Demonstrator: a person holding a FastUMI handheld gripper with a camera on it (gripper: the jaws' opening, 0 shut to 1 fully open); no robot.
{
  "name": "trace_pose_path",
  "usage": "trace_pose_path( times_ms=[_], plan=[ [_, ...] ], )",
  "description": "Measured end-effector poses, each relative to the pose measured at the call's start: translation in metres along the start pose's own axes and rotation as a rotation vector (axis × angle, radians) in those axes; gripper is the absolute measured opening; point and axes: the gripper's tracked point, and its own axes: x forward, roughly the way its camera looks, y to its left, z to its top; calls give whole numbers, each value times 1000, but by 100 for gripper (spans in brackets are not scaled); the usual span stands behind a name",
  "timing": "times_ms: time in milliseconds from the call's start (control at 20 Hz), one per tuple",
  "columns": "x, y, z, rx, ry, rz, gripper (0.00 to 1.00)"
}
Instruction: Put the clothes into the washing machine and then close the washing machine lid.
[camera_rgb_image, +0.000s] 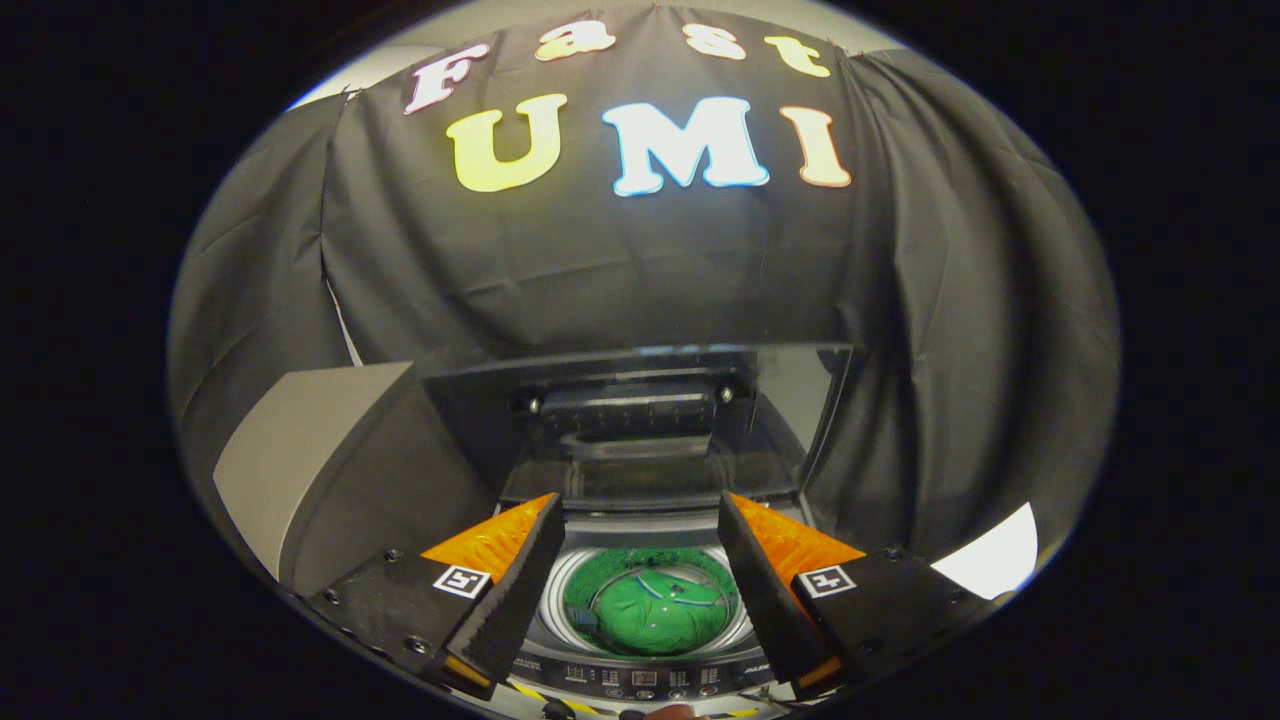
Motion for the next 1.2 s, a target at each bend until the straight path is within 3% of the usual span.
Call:
trace_pose_path(
  times_ms=[600, 1200],
  plan=[
    [5, -5, 95, 19, -123, -8, 96],
    [77, 23, 124, 132, -78, -6, 97]
  ],
)
